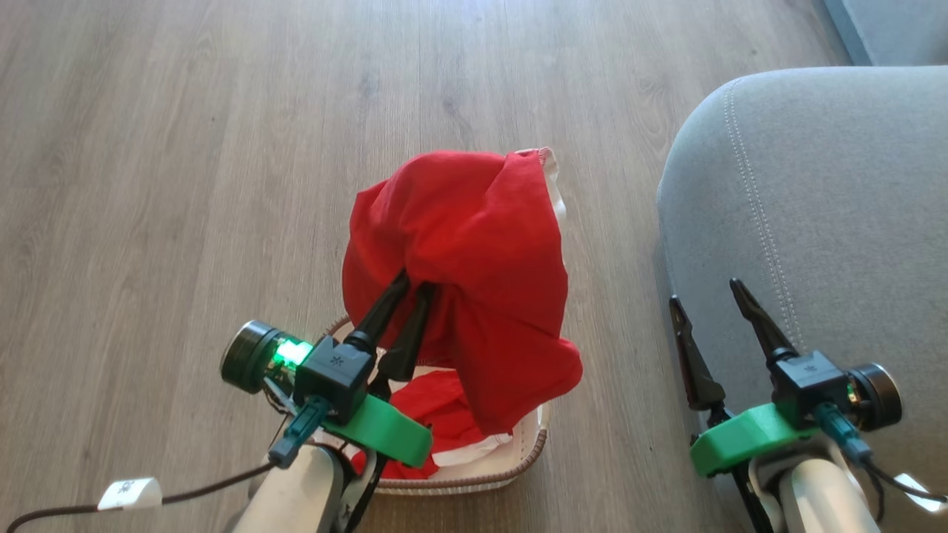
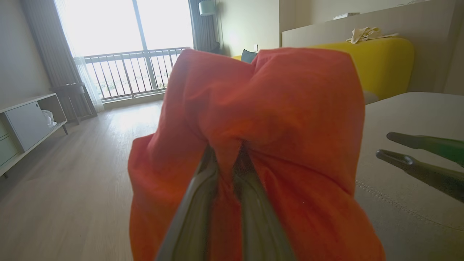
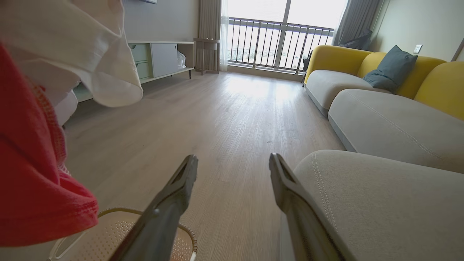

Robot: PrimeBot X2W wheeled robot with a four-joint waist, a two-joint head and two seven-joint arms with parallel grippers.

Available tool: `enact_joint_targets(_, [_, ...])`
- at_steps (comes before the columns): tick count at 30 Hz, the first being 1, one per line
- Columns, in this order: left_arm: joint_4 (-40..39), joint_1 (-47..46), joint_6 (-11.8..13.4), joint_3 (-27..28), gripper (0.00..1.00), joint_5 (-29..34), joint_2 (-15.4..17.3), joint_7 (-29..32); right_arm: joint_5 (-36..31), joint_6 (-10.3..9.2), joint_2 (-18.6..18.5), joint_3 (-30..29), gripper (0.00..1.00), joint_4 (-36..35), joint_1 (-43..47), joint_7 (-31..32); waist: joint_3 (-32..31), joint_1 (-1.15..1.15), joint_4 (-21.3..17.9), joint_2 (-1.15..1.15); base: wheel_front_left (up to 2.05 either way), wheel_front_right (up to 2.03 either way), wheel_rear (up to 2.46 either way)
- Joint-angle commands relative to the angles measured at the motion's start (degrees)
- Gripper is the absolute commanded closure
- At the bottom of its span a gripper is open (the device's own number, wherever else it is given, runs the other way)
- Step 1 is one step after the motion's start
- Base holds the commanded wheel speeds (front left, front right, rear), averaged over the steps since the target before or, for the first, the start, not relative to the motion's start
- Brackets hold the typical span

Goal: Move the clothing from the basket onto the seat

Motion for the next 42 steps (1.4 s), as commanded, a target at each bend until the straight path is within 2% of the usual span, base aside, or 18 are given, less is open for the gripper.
enact_joint_targets(1, [-2.41,-2.41,0.32,2.32,1.00,0.10,-0.16,-0.71,0.59,-0.01,-0.69,1.60,0.00,-2.56,-1.74,-0.54,0.15,0.00,-0.03,0.00,0.00,0.00,0.00])
enact_joint_targets(4, [-2.31,-2.66,0.31,2.59,1.00,0.16,-0.16,-0.71,3.26,-0.01,-1.54,4.45,0.00,-4.37,-2.35,-0.54,0.50,0.00,-0.07,0.00,0.00,0.00,0.00])
enact_joint_targets(7, [-2.16,-2.89,0.40,2.73,1.00,0.12,-0.16,-0.71,14.65,-0.01,-1.99,9.69,0.00,-4.68,-2.31,-0.54,0.67,0.00,0.00,0.00,0.00,0.00,0.00])
enact_joint_targets(11, [-2.15,-3.07,0.63,2.81,1.00,-0.01,-0.16,-0.71,23.85,-0.01,-6.78,16.25,0.00,-7.54,-3.48,-0.54,0.90,0.00,0.04,0.00,0.00,0.00,0.00])
enact_joint_targets(14, [-2.00,-3.07,0.61,2.87,1.00,-0.08,-0.16,-0.71,27.41,-0.01,-9.67,19.26,0.00,-9.11,-3.95,-0.54,0.84,0.00,0.11,0.00,0.00,0.00,0.00])
enact_joint_targets(26, [-0.93,-3.01,0.20,2.22,1.00,-0.47,-0.16,-0.71,26.73,-0.01,-17.40,28.89,0.00,-9.06,-6.53,-0.54,0.31,0.00,0.42,0.00,0.00,0.00,0.00])
enact_joint_targets(35, [-0.35,-3.61,-1.56,-1.41,1.00,-1.48,-0.16,-0.71,22.38,-0.01,-19.96,34.12,0.00,-5.22,-11.91,-0.54,0.97,0.00,1.17,0.00,0.00,0.00,0.00])
enact_joint_targets(42, [-0.21,-4.38,-2.67,-4.16,1.00,-1.92,-0.16,-0.71,21.71,-0.01,-20.87,38.03,0.00,-2.65,-16.31,-0.54,1.65,0.00,2.03,0.00,0.00,0.00,0.00])
